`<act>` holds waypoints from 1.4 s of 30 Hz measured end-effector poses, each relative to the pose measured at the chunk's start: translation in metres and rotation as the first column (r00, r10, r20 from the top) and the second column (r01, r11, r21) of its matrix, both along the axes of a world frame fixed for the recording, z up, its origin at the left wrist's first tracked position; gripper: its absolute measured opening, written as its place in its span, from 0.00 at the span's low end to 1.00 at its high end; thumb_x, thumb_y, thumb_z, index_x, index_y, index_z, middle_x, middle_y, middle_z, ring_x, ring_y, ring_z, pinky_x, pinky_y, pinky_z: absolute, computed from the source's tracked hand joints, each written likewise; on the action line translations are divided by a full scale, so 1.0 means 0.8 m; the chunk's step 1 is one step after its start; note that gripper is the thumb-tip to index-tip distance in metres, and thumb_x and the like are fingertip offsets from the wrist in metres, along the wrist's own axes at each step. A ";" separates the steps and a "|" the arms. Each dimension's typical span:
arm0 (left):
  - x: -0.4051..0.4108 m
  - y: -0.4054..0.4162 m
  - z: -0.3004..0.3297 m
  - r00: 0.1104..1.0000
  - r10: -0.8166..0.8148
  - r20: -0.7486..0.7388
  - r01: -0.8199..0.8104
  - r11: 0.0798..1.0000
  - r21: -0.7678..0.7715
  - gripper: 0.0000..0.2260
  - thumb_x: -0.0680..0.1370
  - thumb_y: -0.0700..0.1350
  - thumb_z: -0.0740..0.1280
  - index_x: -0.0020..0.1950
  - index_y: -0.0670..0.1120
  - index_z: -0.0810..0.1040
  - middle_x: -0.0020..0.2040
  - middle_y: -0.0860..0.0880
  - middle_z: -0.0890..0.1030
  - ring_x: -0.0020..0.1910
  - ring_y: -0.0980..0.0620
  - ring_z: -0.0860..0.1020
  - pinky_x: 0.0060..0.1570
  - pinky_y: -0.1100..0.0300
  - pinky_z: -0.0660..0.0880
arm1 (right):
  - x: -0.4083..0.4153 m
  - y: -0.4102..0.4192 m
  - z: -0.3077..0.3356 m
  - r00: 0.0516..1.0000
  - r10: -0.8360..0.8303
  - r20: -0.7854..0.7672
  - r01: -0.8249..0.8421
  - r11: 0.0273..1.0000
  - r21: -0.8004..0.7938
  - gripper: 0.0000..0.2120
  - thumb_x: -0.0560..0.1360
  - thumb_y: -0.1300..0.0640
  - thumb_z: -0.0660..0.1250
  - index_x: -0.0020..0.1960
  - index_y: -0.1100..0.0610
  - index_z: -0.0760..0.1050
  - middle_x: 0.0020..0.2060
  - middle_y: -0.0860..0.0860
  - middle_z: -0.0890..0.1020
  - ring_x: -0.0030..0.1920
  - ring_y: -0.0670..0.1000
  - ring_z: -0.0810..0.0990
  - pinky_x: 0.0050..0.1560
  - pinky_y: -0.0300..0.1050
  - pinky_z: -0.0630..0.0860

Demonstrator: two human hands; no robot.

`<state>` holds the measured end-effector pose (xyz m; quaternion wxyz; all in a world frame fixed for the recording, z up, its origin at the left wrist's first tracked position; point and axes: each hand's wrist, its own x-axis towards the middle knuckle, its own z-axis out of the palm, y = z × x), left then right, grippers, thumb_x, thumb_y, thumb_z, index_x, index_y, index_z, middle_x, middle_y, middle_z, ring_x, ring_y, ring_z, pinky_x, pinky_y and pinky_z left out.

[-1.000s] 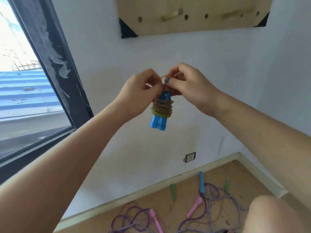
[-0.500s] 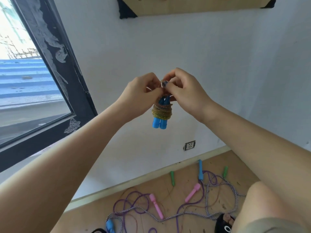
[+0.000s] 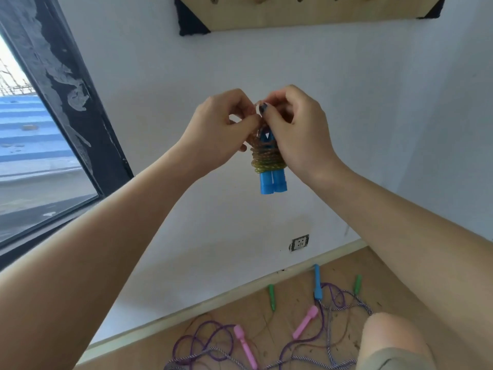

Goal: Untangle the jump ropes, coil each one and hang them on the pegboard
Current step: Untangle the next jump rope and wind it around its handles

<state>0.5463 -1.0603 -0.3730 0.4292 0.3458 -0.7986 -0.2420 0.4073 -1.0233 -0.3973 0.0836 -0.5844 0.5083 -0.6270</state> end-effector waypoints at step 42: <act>-0.105 -0.032 0.553 0.961 0.273 -0.033 -0.275 0.958 -0.076 0.04 0.83 0.42 0.59 0.50 0.43 0.71 0.42 0.49 0.76 0.39 0.54 0.73 0.37 0.54 0.72 | -0.091 -0.052 0.585 0.997 0.078 -0.024 -0.075 0.992 0.104 0.05 0.81 0.61 0.63 0.52 0.61 0.77 0.43 0.49 0.82 0.39 0.45 0.81 0.38 0.37 0.77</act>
